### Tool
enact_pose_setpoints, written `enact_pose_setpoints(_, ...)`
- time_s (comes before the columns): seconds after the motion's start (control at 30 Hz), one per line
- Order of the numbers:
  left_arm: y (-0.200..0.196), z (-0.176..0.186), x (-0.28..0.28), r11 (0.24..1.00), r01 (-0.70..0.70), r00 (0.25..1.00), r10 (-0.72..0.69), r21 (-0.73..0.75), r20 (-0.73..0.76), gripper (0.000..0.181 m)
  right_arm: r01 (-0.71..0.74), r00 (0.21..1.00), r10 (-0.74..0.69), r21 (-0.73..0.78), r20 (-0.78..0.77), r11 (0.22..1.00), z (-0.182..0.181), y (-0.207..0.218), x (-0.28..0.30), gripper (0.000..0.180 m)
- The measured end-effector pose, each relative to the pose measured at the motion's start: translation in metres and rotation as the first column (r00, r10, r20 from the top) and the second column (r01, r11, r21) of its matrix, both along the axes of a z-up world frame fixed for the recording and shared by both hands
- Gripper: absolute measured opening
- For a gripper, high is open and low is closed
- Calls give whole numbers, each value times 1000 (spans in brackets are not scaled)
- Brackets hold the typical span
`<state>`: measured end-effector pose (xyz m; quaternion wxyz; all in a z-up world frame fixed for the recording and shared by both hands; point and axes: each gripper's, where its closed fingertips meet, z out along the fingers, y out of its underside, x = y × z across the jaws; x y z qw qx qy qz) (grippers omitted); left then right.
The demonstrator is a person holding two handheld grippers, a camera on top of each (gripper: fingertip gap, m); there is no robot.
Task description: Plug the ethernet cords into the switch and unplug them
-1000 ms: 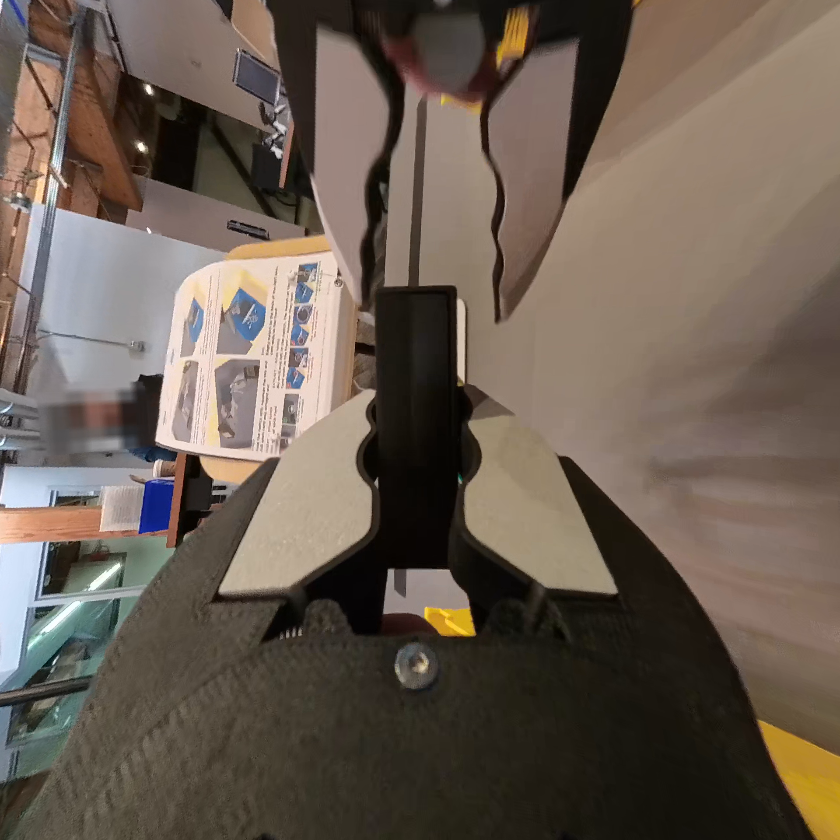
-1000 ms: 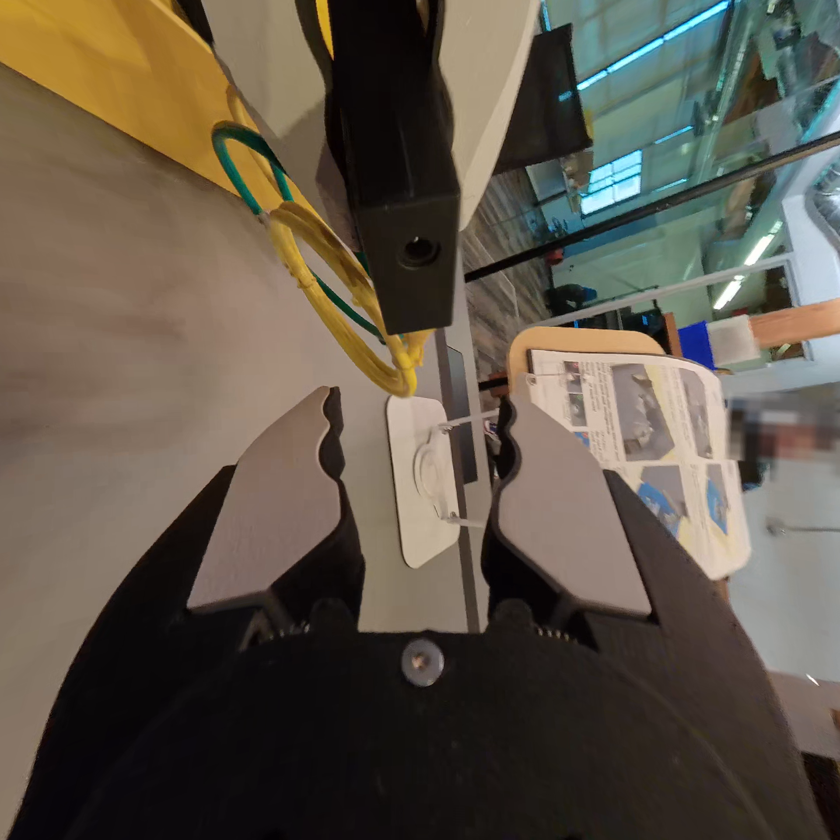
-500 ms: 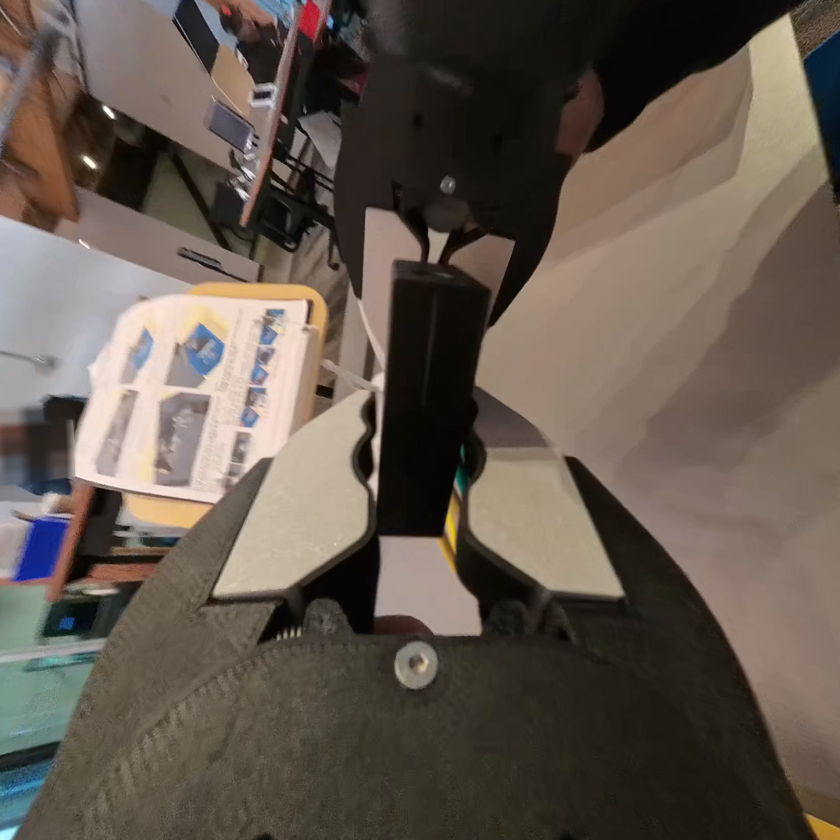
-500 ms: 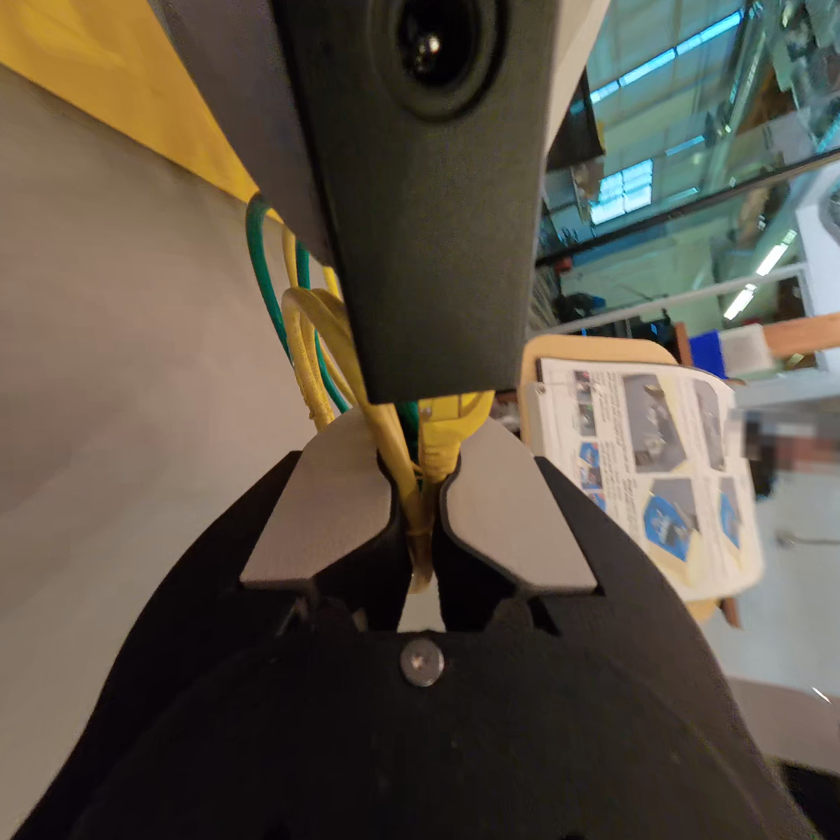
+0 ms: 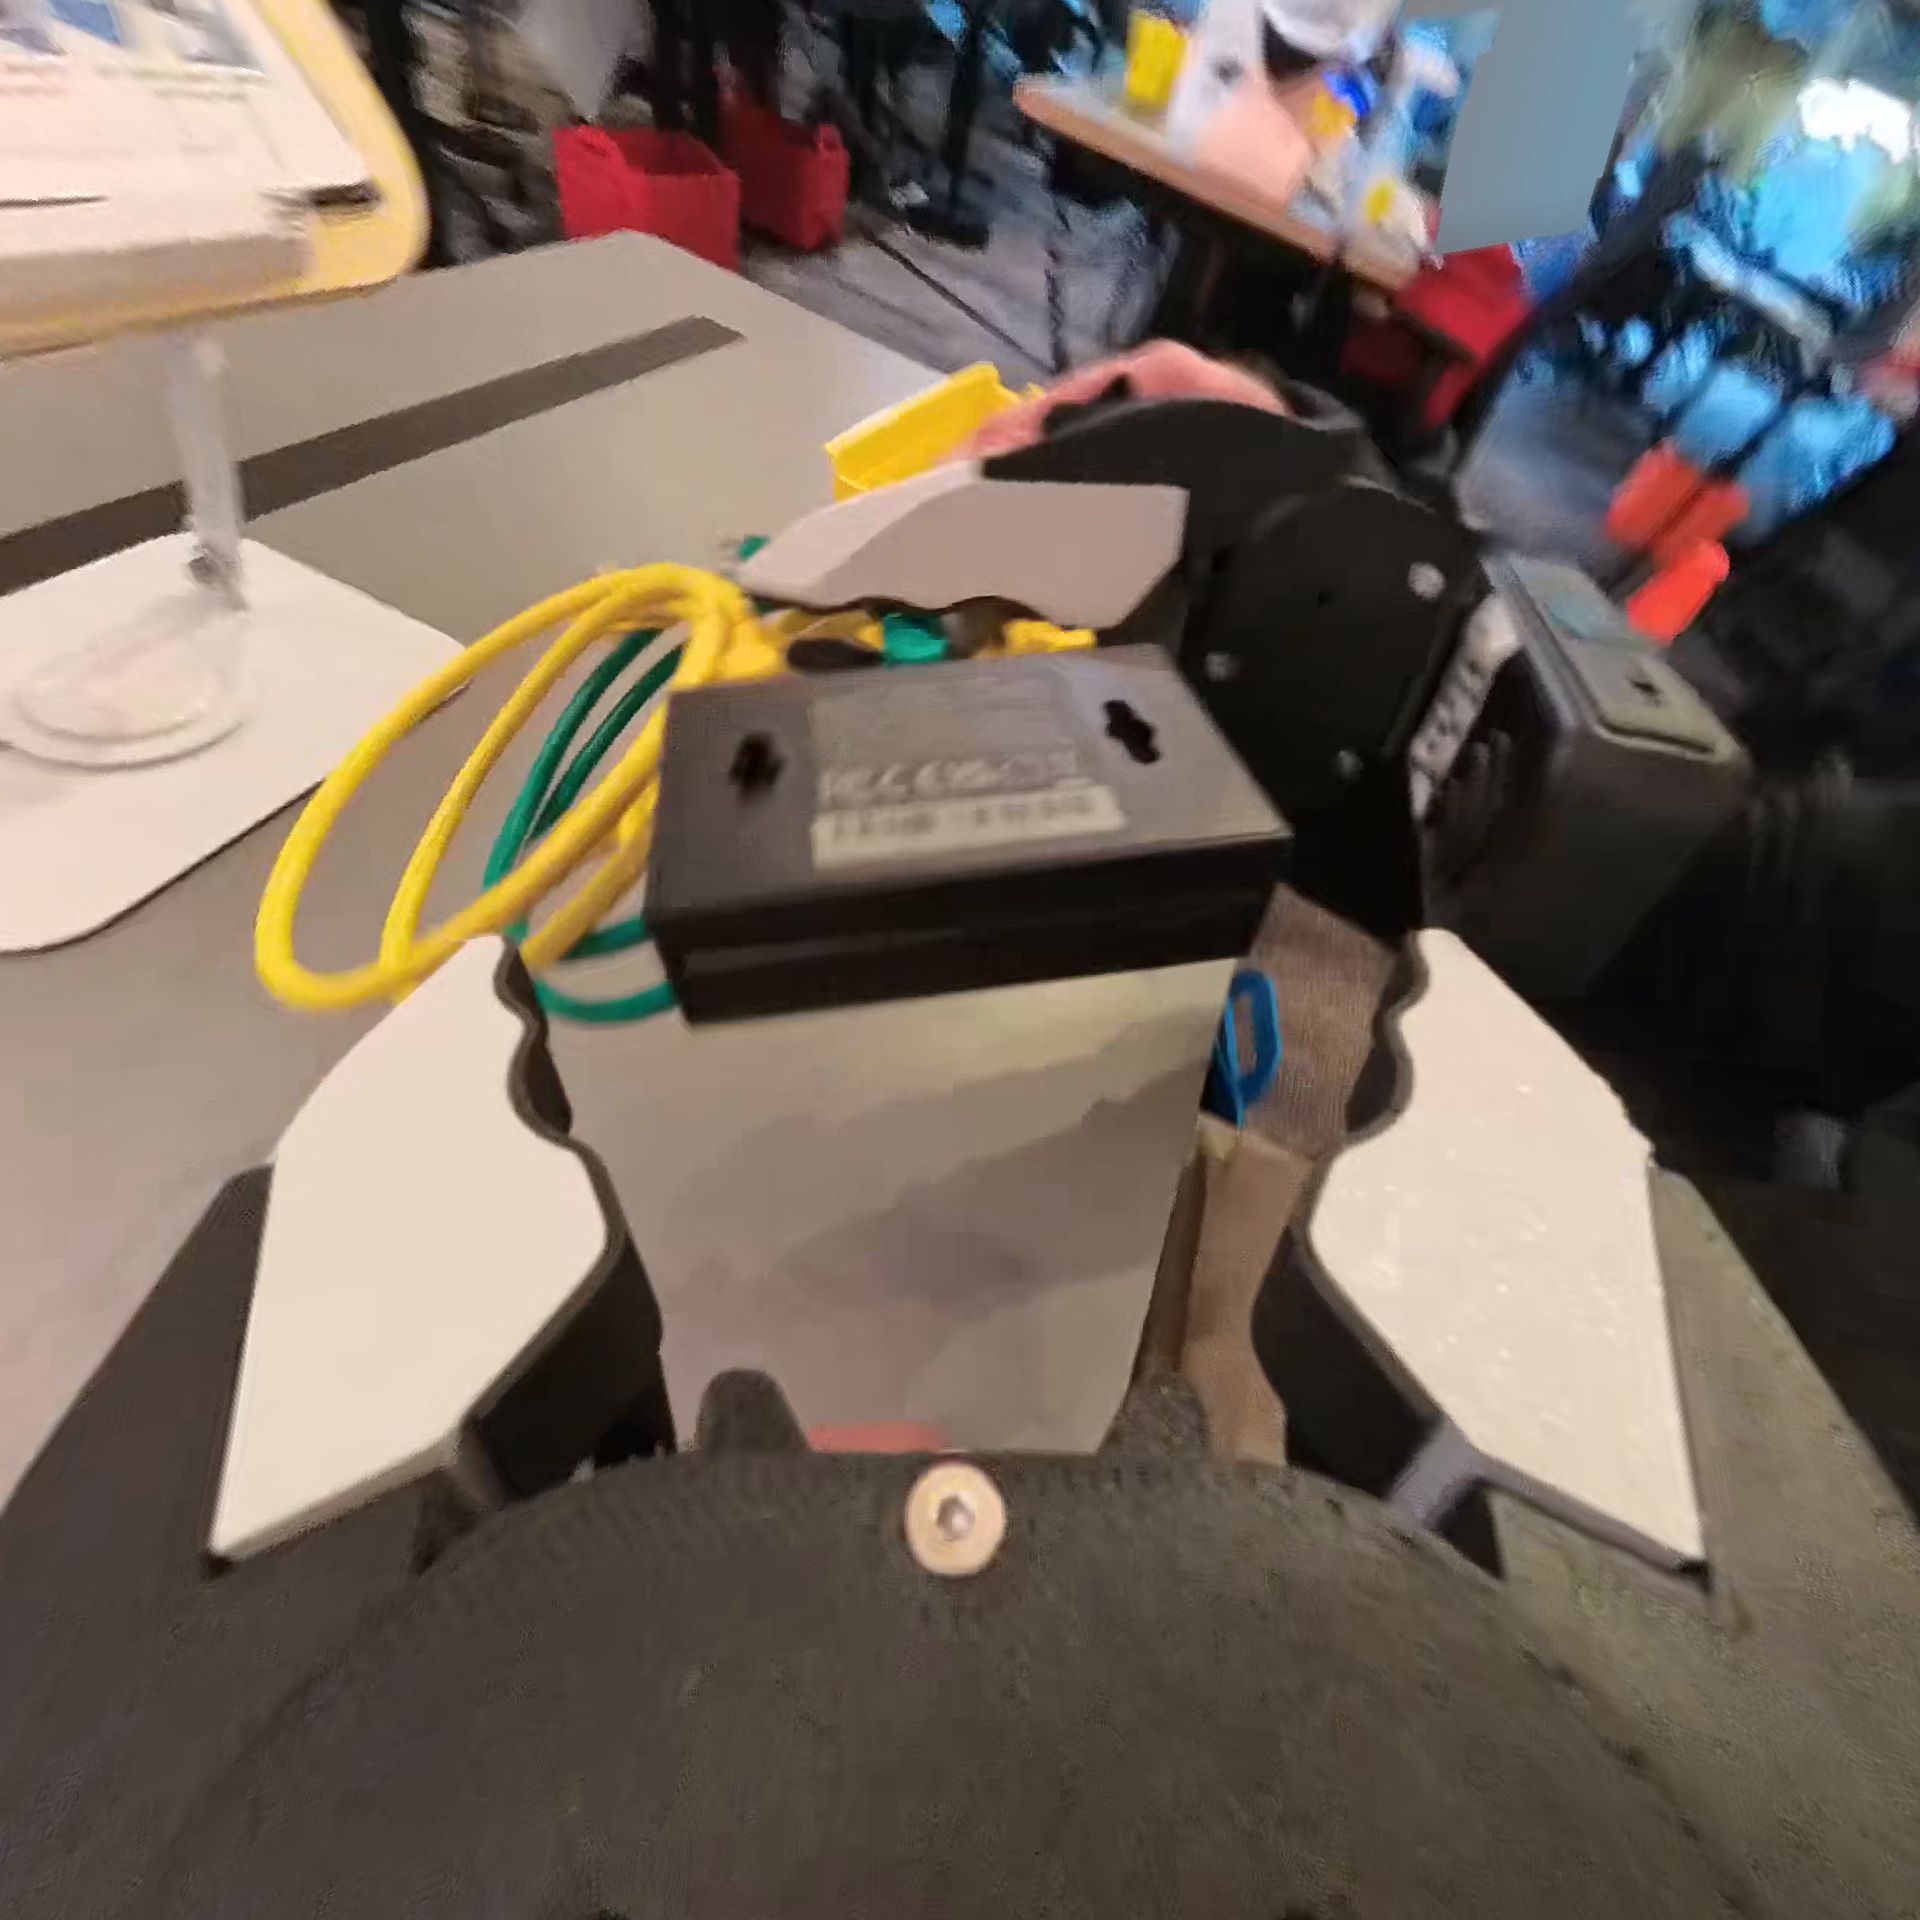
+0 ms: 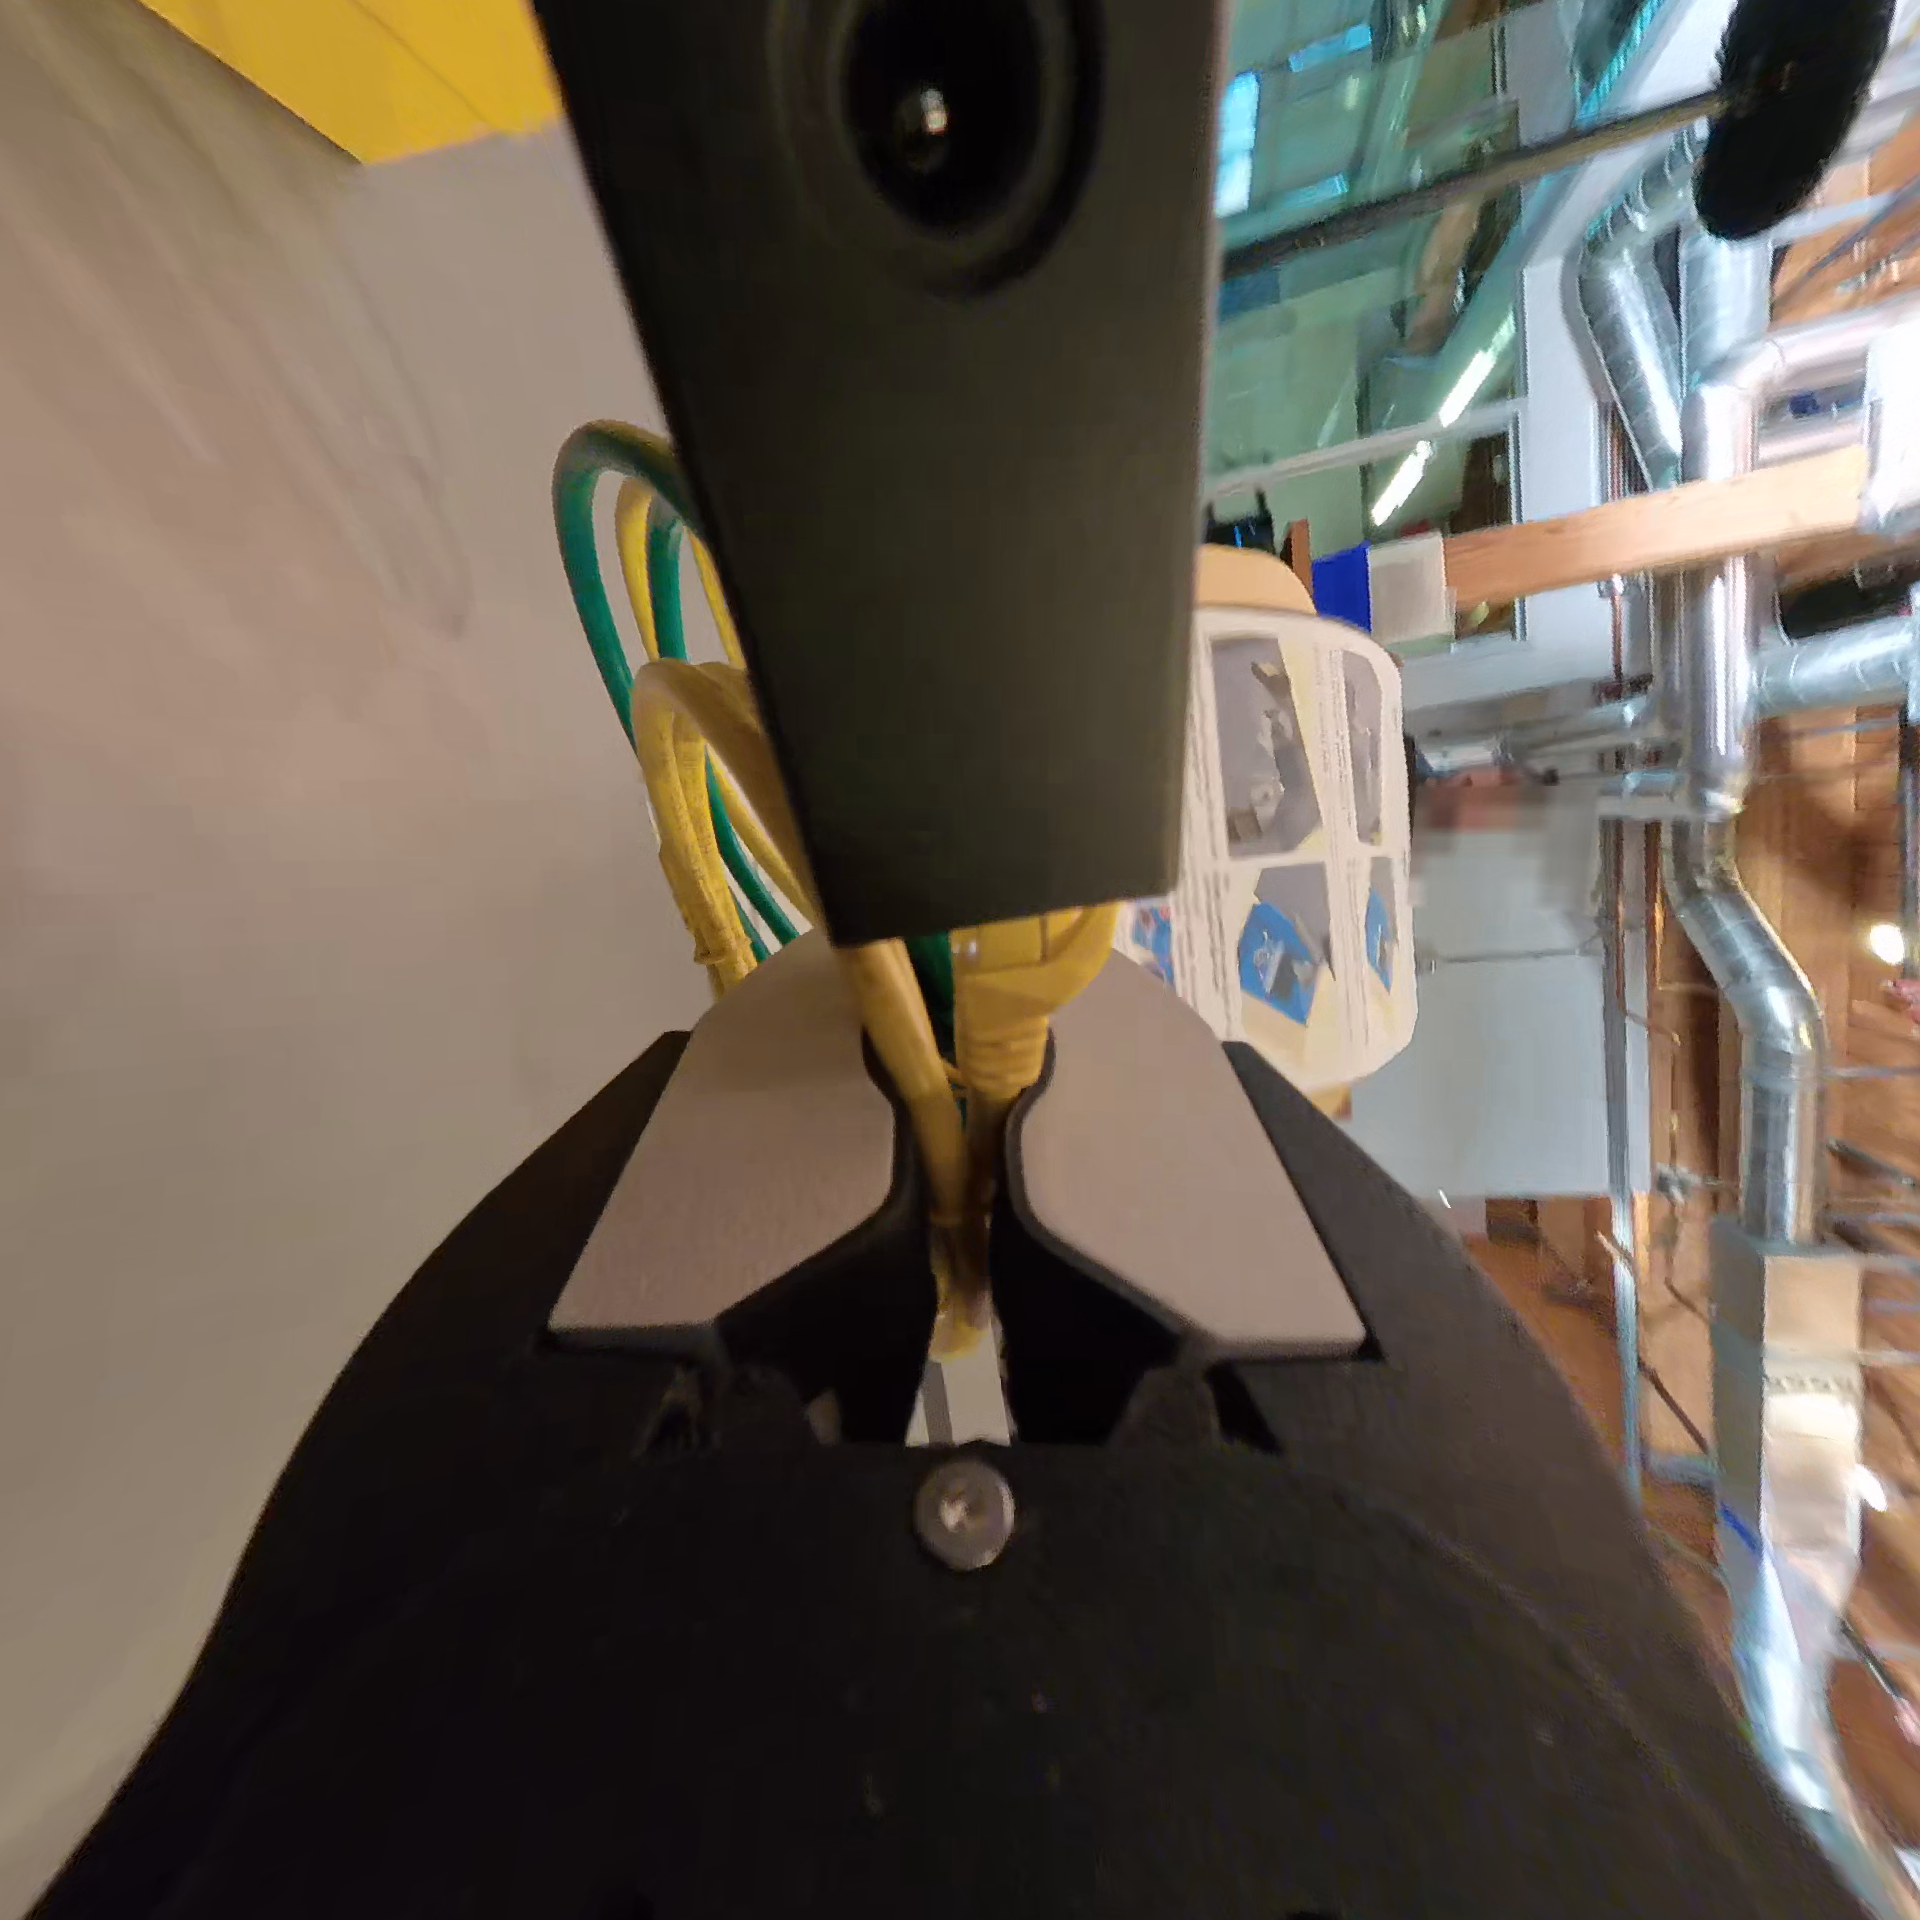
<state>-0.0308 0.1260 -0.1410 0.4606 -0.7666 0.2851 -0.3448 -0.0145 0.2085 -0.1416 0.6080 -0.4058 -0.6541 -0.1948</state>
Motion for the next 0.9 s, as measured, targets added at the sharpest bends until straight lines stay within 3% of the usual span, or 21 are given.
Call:
enact_pose_setpoints(0.07, 0, 6, 3, 1000, 6, 993, -4, -18, 118, 129, 43, 999, -43, 16, -13, 999, 5, 5, 6, 7)
enact_pose_setpoints(0.2, 8, 18, 0, 999, -34, 968, 32, 4, 247, 120, 26, 1000, -26, 25, -9, 999, 4, 1, 4, 8)
enact_pose_setpoints(0.3, 8, 9, 0, 997, -50, 988, 41, 63, 148, 112, 31, 1000, -31, 18, 3, 999, -1, -2, 0, 8)
enact_pose_setpoints(0.47, 14, 15, -9, 984, -116, 984, 95, 138, 150, 100, 90, 996, -90, -14, -13, 996, -1, 2, 1, 9)
enact_pose_setpoints(0.8, 15, 21, -14, 971, -128, 984, 99, 200, 149, 109, 98, 995, -98, -6, -8, 995, 0, -2, -5, 8)
enact_pose_setpoints(0.9, 13, 25, -13, 964, -129, 982, 92, 232, 163, 102, 104, 994, -104, -1, -14, 995, 2, -2, -3, 8)
